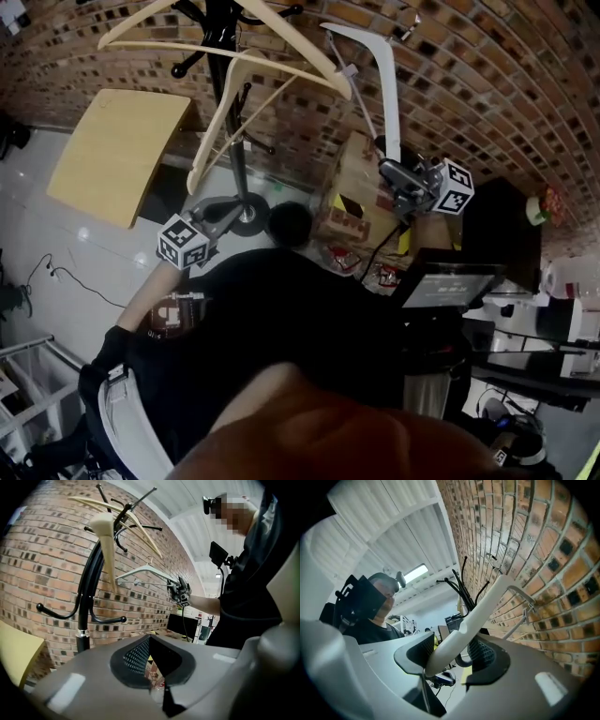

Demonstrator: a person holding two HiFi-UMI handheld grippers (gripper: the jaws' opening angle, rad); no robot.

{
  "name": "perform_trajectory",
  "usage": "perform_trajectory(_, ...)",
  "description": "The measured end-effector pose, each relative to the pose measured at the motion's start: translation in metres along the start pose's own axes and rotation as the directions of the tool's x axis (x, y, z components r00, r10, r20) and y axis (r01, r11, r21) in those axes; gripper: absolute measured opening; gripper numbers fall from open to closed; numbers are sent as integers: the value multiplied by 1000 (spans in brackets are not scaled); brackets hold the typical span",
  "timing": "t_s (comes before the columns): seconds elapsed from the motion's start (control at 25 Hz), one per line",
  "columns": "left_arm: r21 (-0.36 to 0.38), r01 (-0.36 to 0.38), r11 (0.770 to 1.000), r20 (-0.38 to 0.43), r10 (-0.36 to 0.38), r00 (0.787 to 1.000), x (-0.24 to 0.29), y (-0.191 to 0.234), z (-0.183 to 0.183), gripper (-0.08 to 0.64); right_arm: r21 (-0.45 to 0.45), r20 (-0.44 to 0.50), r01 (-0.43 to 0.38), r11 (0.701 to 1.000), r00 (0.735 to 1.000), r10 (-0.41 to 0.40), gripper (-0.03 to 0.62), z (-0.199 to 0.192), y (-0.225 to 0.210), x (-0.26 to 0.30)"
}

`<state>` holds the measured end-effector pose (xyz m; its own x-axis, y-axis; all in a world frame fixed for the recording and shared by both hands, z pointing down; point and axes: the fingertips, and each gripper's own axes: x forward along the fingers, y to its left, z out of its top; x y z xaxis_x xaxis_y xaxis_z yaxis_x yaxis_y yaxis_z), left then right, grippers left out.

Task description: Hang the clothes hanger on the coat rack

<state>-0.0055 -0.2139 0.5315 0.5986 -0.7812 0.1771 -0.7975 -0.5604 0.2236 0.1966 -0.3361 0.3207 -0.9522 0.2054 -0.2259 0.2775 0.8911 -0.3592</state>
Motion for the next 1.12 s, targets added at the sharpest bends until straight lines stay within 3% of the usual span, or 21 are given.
perform_trajectory(0.24,-9,-51,999,-3,51,999,4,9,4,-8,17,-47,-124,992,991,124,239,10,-15,-7)
perform_trajectory(0.52,-32,-151,988,40,153,987,42,10,15,-8,15,-154,-313,949,938,312,239,51,-55,-30)
perform_trajectory(0.84,-78,-249,965,75,255,964,71,14,32,-8,48,-236,-529,847,818,525,239,85,-101,-11)
perform_trajectory(1.12,-31,-331,943,31,331,943,68,23,37,-8,76,-294,-631,772,726,622,239,93,-127,26)
